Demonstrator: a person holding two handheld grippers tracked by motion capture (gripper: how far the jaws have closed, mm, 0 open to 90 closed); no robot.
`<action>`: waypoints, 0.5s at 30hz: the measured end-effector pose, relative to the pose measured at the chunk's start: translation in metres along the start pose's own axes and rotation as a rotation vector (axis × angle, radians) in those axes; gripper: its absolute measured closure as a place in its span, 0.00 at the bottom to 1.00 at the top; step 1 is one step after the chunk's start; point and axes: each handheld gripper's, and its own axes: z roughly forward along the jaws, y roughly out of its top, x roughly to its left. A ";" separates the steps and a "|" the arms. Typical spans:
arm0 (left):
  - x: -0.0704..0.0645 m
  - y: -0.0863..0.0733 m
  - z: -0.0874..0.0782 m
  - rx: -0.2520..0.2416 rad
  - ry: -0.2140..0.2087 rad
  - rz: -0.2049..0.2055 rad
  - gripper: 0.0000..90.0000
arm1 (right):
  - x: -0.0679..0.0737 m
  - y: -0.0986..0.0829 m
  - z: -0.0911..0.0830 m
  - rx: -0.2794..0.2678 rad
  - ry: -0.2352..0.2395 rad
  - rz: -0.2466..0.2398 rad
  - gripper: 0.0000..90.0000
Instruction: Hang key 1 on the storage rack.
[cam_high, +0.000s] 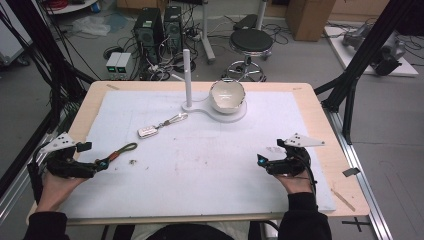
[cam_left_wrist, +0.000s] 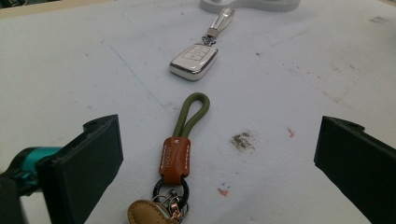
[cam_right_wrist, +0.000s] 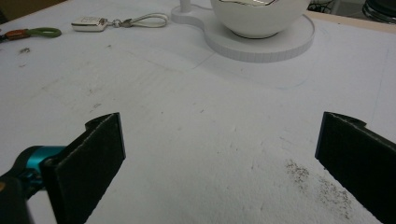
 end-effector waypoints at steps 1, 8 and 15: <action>0.000 0.000 0.000 0.002 0.000 -0.001 0.02 | 0.000 0.000 0.000 0.002 0.002 0.001 0.01; 0.001 0.000 0.001 0.008 0.003 0.000 0.02 | 0.000 -0.001 0.001 0.002 -0.011 -0.001 0.01; 0.001 0.000 0.002 0.013 0.003 0.001 0.02 | 0.000 -0.002 0.000 0.000 -0.016 -0.003 0.01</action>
